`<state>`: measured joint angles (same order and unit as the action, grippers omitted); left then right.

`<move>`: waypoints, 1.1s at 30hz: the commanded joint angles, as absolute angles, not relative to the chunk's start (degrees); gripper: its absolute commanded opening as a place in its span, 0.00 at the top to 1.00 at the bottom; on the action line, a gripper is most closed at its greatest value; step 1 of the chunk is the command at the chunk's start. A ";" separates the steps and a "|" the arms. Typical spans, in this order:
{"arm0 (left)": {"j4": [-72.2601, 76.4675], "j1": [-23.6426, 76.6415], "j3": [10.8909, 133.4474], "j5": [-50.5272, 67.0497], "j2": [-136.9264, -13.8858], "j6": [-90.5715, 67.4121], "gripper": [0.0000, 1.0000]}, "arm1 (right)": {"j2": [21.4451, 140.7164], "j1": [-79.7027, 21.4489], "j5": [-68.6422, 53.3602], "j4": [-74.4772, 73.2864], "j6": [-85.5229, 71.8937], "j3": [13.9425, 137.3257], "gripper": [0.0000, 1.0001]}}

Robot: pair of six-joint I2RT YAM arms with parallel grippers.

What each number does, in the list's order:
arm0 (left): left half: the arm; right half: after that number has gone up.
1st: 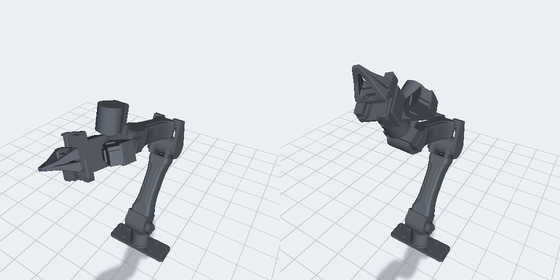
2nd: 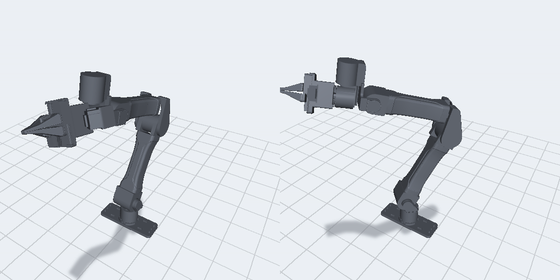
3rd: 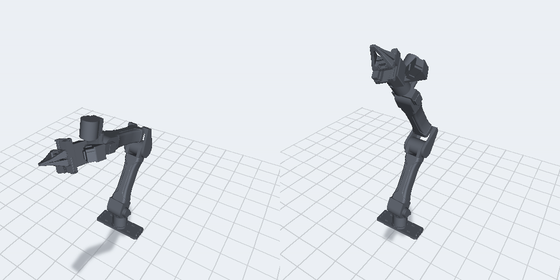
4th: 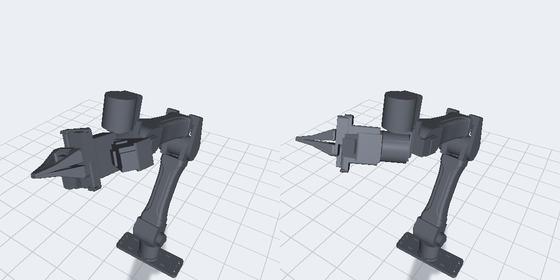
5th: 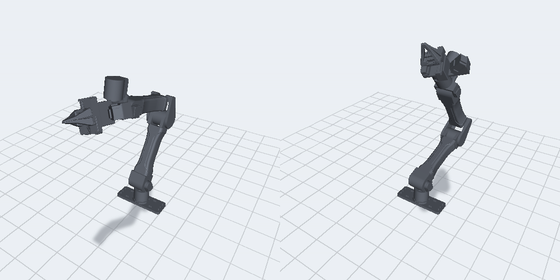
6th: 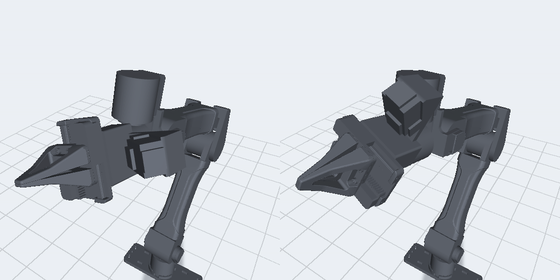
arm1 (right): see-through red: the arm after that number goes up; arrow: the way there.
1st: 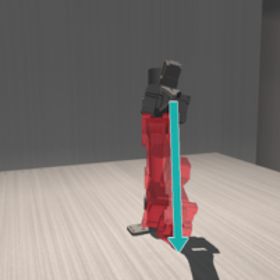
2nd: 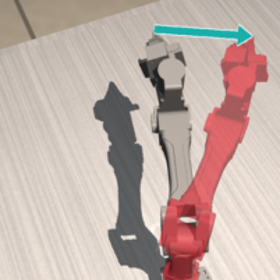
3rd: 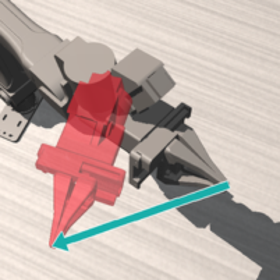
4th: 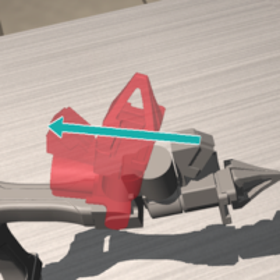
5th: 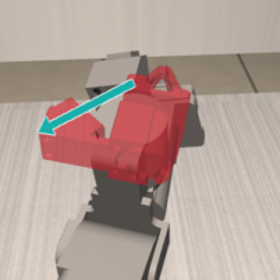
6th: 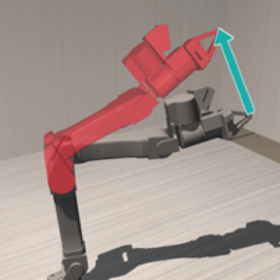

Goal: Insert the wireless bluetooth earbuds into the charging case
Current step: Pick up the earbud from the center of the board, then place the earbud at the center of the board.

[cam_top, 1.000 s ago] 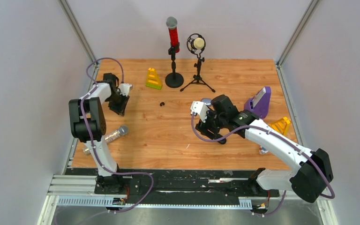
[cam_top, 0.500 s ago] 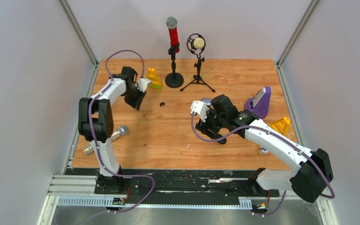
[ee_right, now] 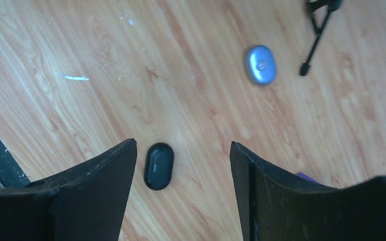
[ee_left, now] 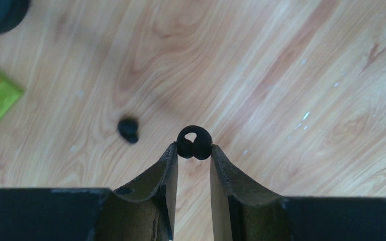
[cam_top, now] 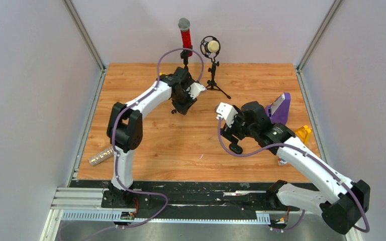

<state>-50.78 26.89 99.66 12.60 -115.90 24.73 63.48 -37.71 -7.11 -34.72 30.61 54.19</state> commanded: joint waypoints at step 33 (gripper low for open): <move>-47.72 17.38 76.56 22.14 -86.90 23.57 0.00 | 73.59 -19.62 -11.01 -37.60 37.23 50.59 0.14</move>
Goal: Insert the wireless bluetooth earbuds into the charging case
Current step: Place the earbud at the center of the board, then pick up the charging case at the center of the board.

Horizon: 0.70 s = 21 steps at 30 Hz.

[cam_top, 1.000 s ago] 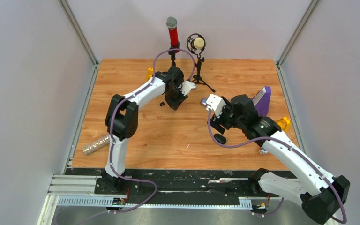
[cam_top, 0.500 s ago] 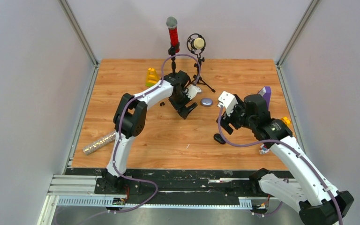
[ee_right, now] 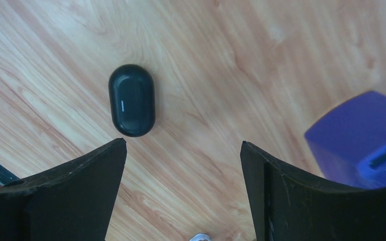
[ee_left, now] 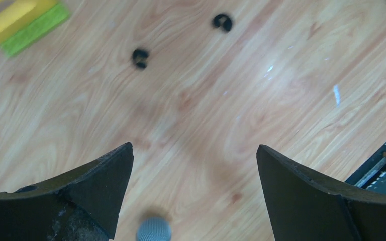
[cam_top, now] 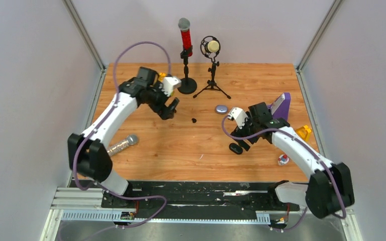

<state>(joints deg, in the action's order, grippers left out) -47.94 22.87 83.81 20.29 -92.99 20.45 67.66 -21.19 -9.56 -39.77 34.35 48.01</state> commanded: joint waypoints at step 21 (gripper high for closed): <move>-40.01 13.94 61.15 14.48 -76.96 21.83 0.00 | 88.29 -18.93 -25.18 -39.66 38.82 52.65 0.10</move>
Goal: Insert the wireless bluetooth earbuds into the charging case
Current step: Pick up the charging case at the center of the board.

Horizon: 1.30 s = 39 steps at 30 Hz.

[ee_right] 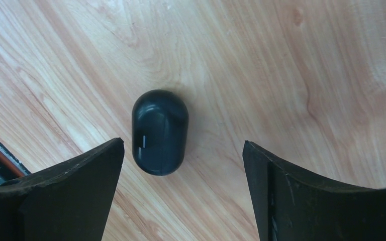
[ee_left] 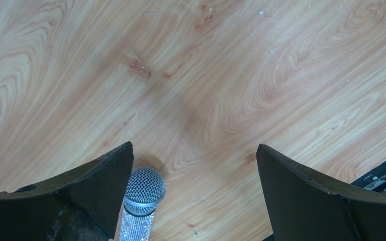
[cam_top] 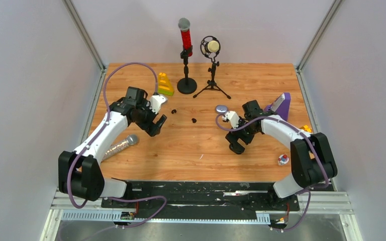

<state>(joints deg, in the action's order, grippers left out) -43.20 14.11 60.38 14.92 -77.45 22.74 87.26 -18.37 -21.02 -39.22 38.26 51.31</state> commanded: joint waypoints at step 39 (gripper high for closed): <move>-25.59 24.80 79.56 45.47 -86.89 -7.20 0.00 | 65.91 -48.25 -1.85 -3.65 44.34 48.58 0.90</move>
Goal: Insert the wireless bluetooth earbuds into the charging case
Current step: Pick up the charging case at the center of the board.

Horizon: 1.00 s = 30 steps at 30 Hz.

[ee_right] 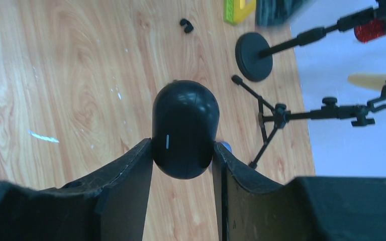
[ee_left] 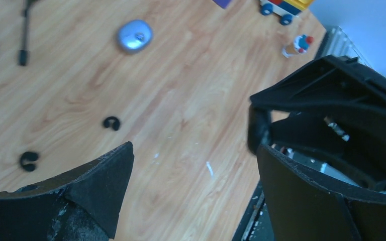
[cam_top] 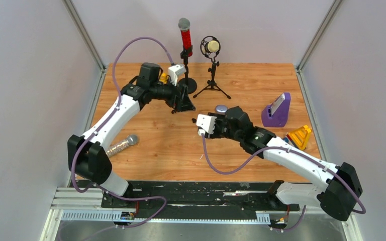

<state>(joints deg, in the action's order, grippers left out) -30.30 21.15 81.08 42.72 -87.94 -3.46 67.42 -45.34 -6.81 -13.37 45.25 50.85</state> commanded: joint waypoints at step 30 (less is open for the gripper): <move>-17.59 28.44 72.30 51.19 -88.78 -9.54 0.20 | 69.35 -53.91 6.59 2.63 41.02 49.15 0.91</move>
<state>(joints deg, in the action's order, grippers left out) -19.79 27.40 71.18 49.60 -88.92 -9.15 68.53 -52.93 5.52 -1.13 42.92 47.88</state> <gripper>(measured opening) 0.837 0.444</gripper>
